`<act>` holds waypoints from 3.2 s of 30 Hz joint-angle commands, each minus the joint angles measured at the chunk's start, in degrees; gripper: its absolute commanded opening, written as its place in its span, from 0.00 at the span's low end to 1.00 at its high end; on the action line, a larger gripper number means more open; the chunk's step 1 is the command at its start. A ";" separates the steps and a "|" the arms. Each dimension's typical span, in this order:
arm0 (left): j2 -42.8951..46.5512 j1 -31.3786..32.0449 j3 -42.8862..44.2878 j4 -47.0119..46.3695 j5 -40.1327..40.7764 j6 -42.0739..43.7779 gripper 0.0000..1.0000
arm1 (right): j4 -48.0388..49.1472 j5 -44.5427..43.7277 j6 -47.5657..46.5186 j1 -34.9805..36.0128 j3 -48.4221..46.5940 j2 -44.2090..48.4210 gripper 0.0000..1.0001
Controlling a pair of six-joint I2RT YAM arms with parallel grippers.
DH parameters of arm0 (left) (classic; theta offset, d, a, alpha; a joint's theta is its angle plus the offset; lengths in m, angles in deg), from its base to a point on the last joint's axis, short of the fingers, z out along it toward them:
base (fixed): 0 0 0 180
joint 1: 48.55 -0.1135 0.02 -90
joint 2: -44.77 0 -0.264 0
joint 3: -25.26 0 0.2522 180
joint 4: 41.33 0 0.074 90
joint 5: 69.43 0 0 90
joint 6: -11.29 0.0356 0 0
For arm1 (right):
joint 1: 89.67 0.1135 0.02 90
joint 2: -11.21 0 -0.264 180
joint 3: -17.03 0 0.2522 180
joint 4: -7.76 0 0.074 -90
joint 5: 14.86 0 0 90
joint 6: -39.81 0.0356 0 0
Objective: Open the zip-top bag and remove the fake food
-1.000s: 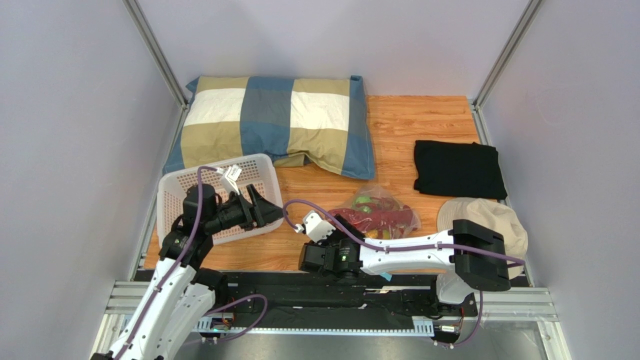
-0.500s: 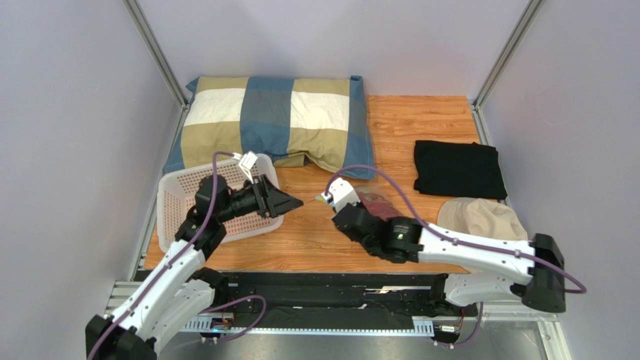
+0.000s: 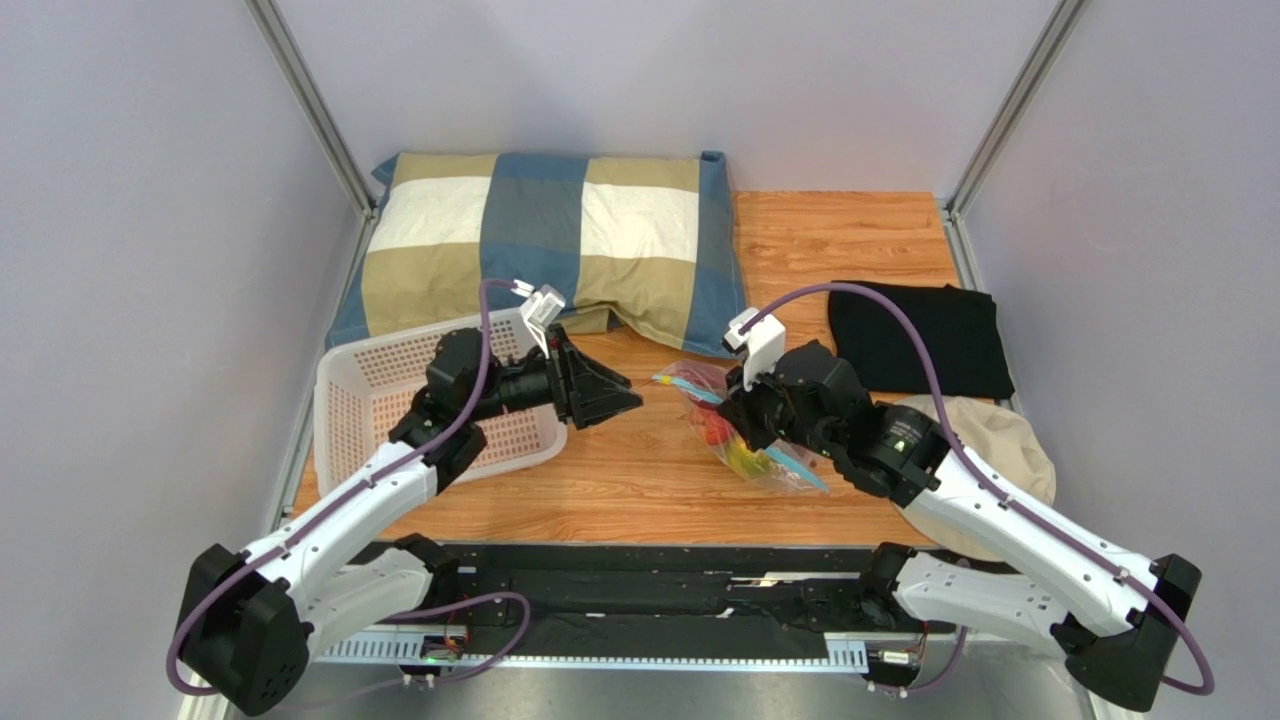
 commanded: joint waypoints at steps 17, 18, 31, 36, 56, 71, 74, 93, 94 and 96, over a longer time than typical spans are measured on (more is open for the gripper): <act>-7.53 2.98 -0.19 -8.72 2.72 -16.45 0.54 | 5.67 10.27 12.30 -4.99 0.29 -1.52 0.00; -7.97 2.98 -1.42 -11.56 2.37 -18.94 0.54 | 6.20 9.41 13.96 -4.47 0.56 -2.13 0.00; -7.27 3.16 -6.00 -4.13 14.05 -37.93 0.45 | 7.34 -9.58 17.40 6.78 -0.14 -8.11 0.00; -5.61 3.25 -6.44 3.42 17.03 -43.13 0.34 | 8.14 -19.06 19.77 10.82 -0.84 -10.40 0.00; 1.44 3.69 2.60 27.42 27.76 -43.14 0.55 | 5.94 -36.12 25.58 18.56 -9.98 -22.53 0.00; -3.40 5.27 8.94 28.93 34.71 -39.88 0.45 | 3.92 -40.87 26.81 20.50 -12.97 -26.92 0.00; -4.90 5.27 9.03 28.22 34.97 -40.58 0.44 | 4.01 -41.23 26.81 20.59 -13.15 -26.75 0.00; -3.05 5.27 8.41 23.13 37.26 -35.92 0.45 | 4.97 -40.88 25.14 21.20 -12.27 -26.92 0.00; -3.31 5.35 8.50 22.86 36.73 -36.10 0.46 | 4.97 -40.79 25.05 21.20 -12.35 -26.92 0.00; -4.89 5.27 8.76 21.55 36.11 -36.98 0.46 | 5.32 -40.61 24.53 21.46 -12.18 -26.92 0.00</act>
